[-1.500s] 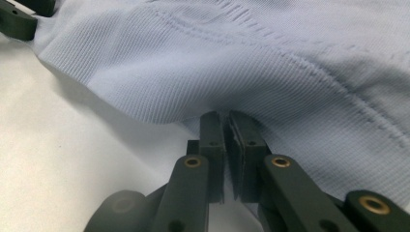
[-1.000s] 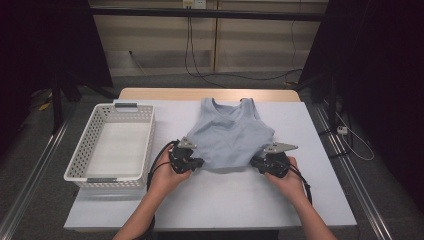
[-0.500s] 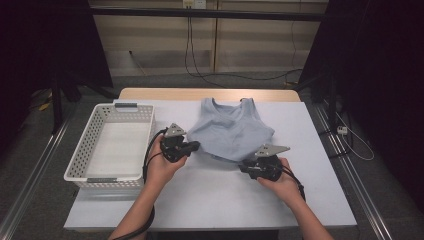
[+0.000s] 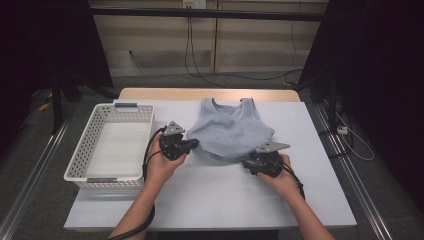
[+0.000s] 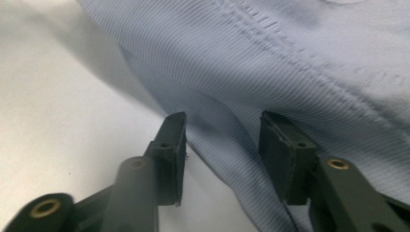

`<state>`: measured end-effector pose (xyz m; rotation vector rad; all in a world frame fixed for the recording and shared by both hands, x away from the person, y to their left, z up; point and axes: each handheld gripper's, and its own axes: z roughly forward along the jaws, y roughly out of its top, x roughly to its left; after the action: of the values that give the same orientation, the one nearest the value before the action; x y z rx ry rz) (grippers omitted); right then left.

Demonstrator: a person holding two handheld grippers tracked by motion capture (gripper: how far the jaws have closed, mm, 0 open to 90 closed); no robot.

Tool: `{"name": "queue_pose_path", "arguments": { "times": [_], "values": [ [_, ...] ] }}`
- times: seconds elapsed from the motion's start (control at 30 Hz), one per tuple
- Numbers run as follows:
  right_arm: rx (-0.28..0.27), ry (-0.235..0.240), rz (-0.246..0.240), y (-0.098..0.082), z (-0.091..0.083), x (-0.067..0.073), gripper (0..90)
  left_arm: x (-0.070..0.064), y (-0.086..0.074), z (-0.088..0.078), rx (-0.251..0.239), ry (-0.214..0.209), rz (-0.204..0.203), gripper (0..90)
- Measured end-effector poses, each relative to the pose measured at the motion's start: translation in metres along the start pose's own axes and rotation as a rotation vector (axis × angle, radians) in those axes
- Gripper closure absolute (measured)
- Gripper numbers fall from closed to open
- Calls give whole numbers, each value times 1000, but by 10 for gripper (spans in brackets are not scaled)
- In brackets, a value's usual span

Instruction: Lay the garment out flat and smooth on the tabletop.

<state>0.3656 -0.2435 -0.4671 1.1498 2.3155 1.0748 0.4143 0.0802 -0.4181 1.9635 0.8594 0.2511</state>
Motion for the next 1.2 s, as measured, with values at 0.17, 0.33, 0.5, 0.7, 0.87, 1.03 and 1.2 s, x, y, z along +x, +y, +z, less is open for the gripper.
{"name": "queue_pose_path", "arguments": {
  "times": [0.17, 0.33, 0.5, 0.7, 0.87, 1.03, 1.2],
  "values": [
    [4, -18, -6, -1, 1, -2, 748, -1, 0, 0, -1, 4, 0, 878],
    [7, -38, -26, 0, 1, 2, 884, -1, -1, 0, -3, 8, -1, 878],
    [28, -10, -15, 0, -6, 0, 889, 1, 1, -3, -12, 17, 0, 879],
    [14, 38, -4, -1, -27, -5, 890, 6, 0, -5, -8, 27, -10, 879],
    [4, 49, 14, -8, -40, -10, 890, 5, -1, -7, 2, 26, -17, 878],
    [-4, 69, 5, -11, -50, -13, 889, 3, -6, -4, 33, 25, -9, 878],
    [-1, 73, 30, -17, -51, -14, 889, 3, -9, -3, 57, 24, -11, 878]
  ]
}}
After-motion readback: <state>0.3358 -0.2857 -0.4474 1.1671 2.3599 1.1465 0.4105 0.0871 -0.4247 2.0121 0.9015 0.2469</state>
